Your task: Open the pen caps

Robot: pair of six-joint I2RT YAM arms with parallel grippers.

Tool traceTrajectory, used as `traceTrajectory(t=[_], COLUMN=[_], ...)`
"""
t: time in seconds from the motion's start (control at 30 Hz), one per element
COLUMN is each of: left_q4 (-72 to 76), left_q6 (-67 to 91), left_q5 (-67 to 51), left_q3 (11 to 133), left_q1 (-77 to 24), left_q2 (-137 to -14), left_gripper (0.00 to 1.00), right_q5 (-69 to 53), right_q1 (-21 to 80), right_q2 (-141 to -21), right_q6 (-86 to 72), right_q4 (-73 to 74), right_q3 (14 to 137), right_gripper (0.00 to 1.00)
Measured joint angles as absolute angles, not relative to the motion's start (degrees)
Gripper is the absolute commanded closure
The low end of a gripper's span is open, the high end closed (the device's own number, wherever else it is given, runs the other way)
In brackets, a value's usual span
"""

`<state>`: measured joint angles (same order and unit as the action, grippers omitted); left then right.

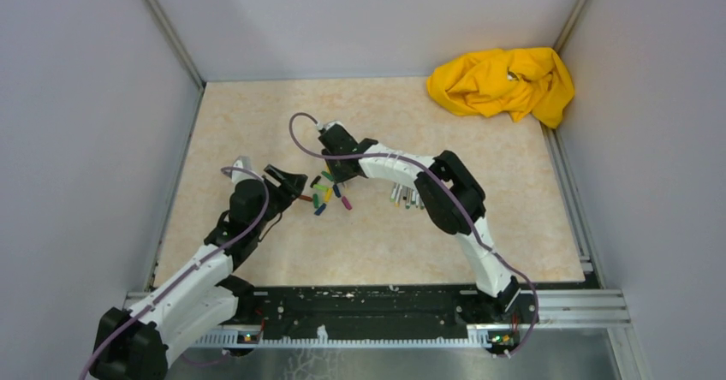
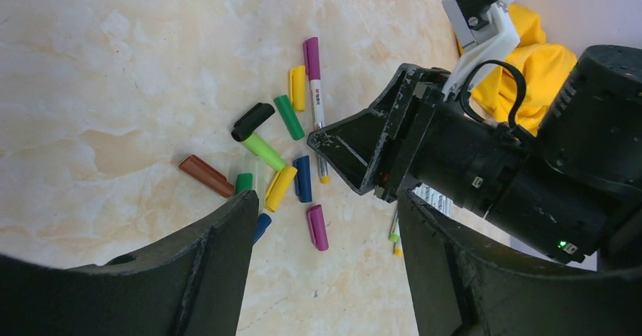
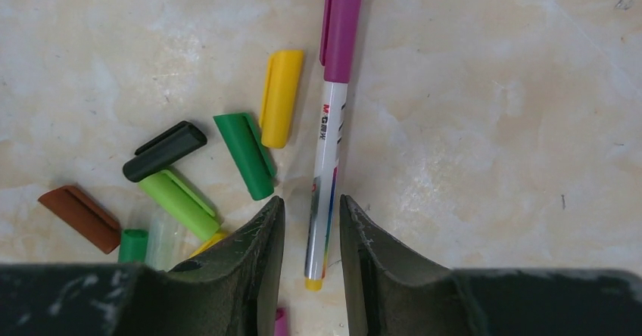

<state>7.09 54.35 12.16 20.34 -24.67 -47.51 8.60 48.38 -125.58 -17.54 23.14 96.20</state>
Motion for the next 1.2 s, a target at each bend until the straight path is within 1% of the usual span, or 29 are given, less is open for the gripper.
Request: traceTrajectory(t=[0.3, 0.47, 0.5, 0.6, 0.67, 0.9, 1.2], left_q4=[7.09, 7.18, 7.14, 7.16, 7.16, 7.16, 7.99], left_q6=[54.13, 54.13, 54.13, 54.13, 54.15, 54.15, 54.15], left_q5=[12.19, 12.21, 12.21, 12.21, 12.21, 12.21, 11.84], left_q3=[19.22, 18.76, 18.7, 18.65, 18.65, 18.65, 18.65], left_q1=[-24.67, -24.67, -24.67, -24.67, -24.67, -24.67, -24.67], left_q2=[-46.19, -45.74, -45.74, -45.74, -45.74, -45.65, -47.0], left_gripper=[0.26, 0.26, 0.26, 0.26, 0.26, 0.26, 0.24], right_q5=[10.5, 11.07, 11.16, 11.49, 11.27, 9.32, 10.55], right_q1=[48.62, 48.64, 48.64, 48.64, 48.62, 48.05, 47.7], right_q2=[-127.0, -127.87, -128.14, -128.68, -128.75, -127.66, -118.37], right_q6=[-17.06, -16.91, -16.93, -16.73, -16.67, -18.15, -19.57], right_q4=[25.36, 26.39, 26.55, 26.81, 26.7, 23.79, 19.31], right_q3=[97.62, 98.67, 99.13, 99.92, 99.98, 97.45, 83.2], right_gripper=[0.69, 0.73, 0.76, 0.92, 1.0, 1.0, 1.0])
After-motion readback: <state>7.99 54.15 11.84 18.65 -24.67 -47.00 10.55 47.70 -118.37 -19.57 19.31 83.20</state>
